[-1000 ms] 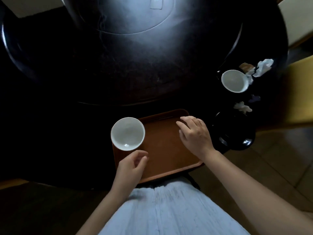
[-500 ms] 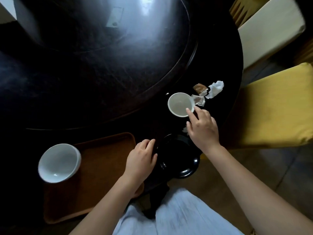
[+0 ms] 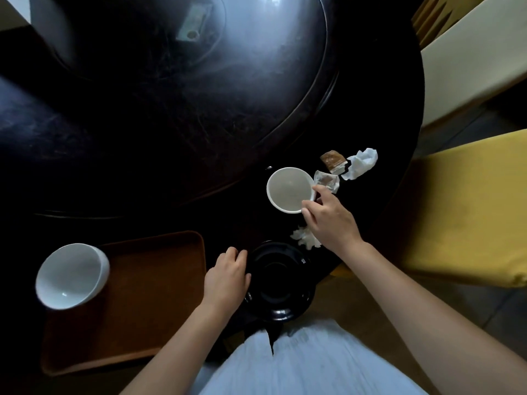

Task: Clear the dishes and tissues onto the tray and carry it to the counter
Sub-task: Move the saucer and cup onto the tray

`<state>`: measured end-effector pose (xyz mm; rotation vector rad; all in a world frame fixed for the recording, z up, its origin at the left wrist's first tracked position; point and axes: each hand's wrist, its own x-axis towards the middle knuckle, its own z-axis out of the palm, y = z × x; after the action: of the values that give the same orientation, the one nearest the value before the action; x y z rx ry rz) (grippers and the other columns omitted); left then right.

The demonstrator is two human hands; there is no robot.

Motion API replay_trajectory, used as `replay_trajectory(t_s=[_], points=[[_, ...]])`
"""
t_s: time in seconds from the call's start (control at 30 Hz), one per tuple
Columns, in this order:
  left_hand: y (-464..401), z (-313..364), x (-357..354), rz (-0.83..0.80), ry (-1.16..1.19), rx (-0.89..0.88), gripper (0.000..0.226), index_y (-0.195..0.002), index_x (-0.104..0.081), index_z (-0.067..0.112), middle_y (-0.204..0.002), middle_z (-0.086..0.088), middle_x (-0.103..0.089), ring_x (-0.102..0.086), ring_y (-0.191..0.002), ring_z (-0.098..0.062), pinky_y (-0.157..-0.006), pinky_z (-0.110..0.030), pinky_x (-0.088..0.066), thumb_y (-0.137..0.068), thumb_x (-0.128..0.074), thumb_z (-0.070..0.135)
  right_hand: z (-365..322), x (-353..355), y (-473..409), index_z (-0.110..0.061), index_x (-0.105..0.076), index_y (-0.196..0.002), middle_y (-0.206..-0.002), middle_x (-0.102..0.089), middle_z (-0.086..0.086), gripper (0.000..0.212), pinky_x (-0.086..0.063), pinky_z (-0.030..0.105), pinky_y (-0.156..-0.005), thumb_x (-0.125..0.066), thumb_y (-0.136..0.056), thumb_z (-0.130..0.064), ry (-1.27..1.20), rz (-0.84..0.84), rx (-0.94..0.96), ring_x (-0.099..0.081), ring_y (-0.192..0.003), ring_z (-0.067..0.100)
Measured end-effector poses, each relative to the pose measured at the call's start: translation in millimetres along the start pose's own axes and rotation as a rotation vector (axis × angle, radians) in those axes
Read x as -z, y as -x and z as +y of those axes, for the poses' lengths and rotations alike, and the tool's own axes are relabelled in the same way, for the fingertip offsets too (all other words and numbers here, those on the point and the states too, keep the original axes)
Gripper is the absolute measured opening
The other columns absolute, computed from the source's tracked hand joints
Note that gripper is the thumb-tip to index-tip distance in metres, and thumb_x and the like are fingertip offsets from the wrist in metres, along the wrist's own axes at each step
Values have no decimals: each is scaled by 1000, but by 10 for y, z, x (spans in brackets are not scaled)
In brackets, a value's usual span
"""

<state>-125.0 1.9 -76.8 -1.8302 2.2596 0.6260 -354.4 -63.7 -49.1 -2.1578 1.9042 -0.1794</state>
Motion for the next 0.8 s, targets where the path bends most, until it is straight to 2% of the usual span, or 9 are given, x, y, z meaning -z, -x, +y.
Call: replay_trajectory(t_s=[0.07, 0.13, 0.2, 0.27, 0.37, 0.47, 0.57, 0.7, 0.8], points=[[0, 16, -3, -9, 60, 31, 47, -132, -37, 18, -119, 0, -49, -57, -95, -15, -56, -23, -47, -89, -51, 32, -2, -11, -53, -5, -67, -96, -135, -45, 16, 28, -54, 40, -76, -46, -95, -25, -57, 29, -19, -55, -111, 31], [-12, 20, 9, -23, 139, 62, 44, -129, -39, 20, -112, 0, -53, -60, -85, -16, -56, -27, -50, -88, -53, 29, -5, -28, -100, -2, -66, -95, -132, -46, 16, 25, -52, 39, -78, -50, -93, -21, -135, 55, -57, -56, -106, 31], [-25, -1, 20, -50, 248, 119, 41, -125, -43, 20, -105, 0, -58, -61, -84, -17, -61, -31, -52, -86, -55, 27, -3, -45, -136, -3, -61, -109, -129, -46, 16, 24, -53, 38, -77, -56, -90, -17, -234, 87, -127, -57, -105, 31], [-37, -38, 32, -97, 381, 223, 33, -116, -49, 19, -94, 0, -63, -62, -78, -16, -59, -30, -50, -85, -57, 27, 10, -65, -179, -6, -51, -124, -128, -46, 17, 38, -52, 38, -77, -58, -89, -17, -367, 110, -237, -57, -103, 31], [-55, -107, 30, -220, 623, 354, 21, -105, -54, 15, -79, 2, -61, -64, -66, -15, -62, -32, -58, -85, -58, 20, 43, -100, -271, -10, -43, -130, -125, -52, 17, 45, -49, 38, -83, -57, -88, -20, -534, 39, -425, -57, -105, 30], [-39, -154, 31, -301, 770, 375, 22, -109, -57, 12, -87, -2, -64, -67, -69, -17, -61, -27, -59, -87, -56, 14, 48, -141, -307, -15, -45, -125, -111, -60, 11, 39, -60, 31, -65, -56, -87, -17, -735, -49, -540, -66, -81, 22], [37, -153, 32, -247, 833, 337, 21, -108, -63, 13, -90, 2, -67, -68, -69, -13, -62, -25, -58, -88, -55, 12, 49, -175, -328, -16, -48, -122, -102, -58, 5, 38, -61, 40, -67, -57, -85, -13, -776, -36, -580, -67, -83, 26], [174, -150, 54, -153, 914, 294, 18, -92, -71, 18, -82, 0, -73, -69, -67, -13, -65, -28, -58, -88, -55, 10, 34, -184, -360, -16, -49, -121, -98, -54, 3, 38, -58, 28, -56, -57, -84, -8, -842, -3, -618, -65, -80, 24], [272, -224, 113, -93, 1021, 327, 21, -90, -72, 20, -82, 2, -73, -70, -70, -12, -62, -25, -57, -87, -56, 7, 23, -188, -376, -14, -49, -117, -99, -55, 6, 35, -58, 30, -57, -56, -84, -4, -881, 17, -668, -63, -83, 24]])
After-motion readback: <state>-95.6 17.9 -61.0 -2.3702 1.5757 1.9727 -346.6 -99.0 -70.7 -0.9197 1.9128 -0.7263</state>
